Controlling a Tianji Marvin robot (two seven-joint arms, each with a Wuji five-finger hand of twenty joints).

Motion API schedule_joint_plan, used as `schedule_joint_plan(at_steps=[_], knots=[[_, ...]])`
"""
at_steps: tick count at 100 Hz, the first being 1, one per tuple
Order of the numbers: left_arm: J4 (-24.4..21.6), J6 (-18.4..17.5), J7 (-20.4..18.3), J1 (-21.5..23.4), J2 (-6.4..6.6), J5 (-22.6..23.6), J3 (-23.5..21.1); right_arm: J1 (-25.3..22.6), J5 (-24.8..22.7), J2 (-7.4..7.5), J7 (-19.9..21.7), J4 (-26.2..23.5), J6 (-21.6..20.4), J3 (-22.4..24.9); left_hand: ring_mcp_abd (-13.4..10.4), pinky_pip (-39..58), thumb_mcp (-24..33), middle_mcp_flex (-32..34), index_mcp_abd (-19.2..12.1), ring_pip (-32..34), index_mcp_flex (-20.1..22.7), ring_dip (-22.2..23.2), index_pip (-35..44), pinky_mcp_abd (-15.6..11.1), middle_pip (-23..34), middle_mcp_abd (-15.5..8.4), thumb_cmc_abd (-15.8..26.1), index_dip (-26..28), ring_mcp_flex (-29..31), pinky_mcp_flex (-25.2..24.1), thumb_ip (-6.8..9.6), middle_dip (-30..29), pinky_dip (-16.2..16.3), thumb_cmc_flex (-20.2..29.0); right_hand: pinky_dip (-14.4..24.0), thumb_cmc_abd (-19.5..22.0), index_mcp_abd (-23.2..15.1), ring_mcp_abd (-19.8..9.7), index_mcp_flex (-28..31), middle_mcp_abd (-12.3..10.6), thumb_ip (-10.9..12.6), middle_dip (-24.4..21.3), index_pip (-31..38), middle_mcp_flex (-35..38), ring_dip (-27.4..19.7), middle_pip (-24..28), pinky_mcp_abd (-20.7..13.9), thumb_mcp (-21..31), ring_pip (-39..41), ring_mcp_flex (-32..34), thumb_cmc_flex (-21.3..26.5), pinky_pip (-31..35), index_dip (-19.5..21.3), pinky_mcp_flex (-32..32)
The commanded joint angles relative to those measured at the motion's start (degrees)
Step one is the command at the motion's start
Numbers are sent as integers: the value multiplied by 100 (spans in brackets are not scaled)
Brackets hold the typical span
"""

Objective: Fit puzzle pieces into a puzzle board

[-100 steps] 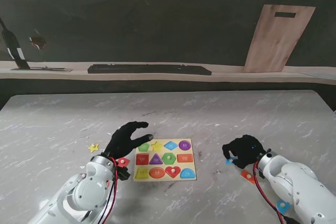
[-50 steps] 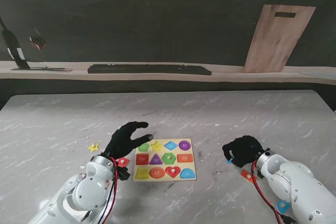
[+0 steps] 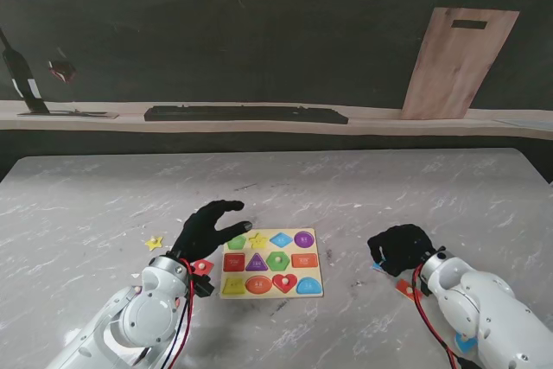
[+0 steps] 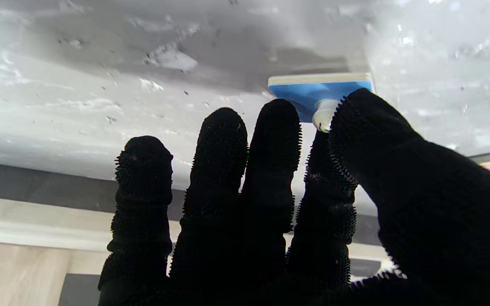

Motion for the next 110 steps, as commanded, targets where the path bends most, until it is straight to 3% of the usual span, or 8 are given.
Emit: schedule_joint_plan(at_steps=[1,27,54,84,110], knots=[[-33,3,3,18,-16,-14,2,-30,38,-73,-19,-134,59,-25,-53,-68,-138,49,-117,-134,-96,-16,9,575,-73,-55,167,-83,143,-34,182,-43,68,-81,5,-86,32,-33,328,282,136,-44,185,327,-31,7,17,335,7,177,211,201,-2,104],[-53,-8,37,43,-19,7,-24,93,294,-160,-80,-158,363,-254,-47,-68,-139,51,-119,-135,-78,-16,9,574,-78,-47,164,-81,137,-40,182,-45,69,-84,-88,-564,251,32,612,390,316,-138,172,573,-92,-23,51,573,23,416,221,307,-137,300],[-59,-10,14,46,-17,-19,-30,460,732,-290,-135,-117,644,-752,-57,-66,-138,48,-119,-139,-75,-18,5,573,-78,-45,163,-79,133,-42,182,-43,70,-85,-134,-626,257,67,645,409,405,-157,160,593,-114,-38,94,608,10,441,246,327,-182,386],[-86,-41,55,79,-23,-23,-72,1257,1387,-496,-150,185,1017,-1813,-62,-65,-139,61,-125,-136,-65,-17,6,571,-71,-52,171,-76,138,-38,181,-42,70,-85,-168,-562,305,117,630,468,426,-144,155,551,-122,-35,158,529,25,436,318,372,-191,414],[-125,-84,80,137,-25,-44,-146,2053,2076,-801,-270,711,1329,-2899,-52,-64,-139,57,-121,-132,-67,-17,2,572,-76,-55,171,-77,146,-36,180,-46,69,-83,-203,-504,335,137,590,499,435,-126,154,515,-130,-21,179,475,33,408,355,393,-182,401]])
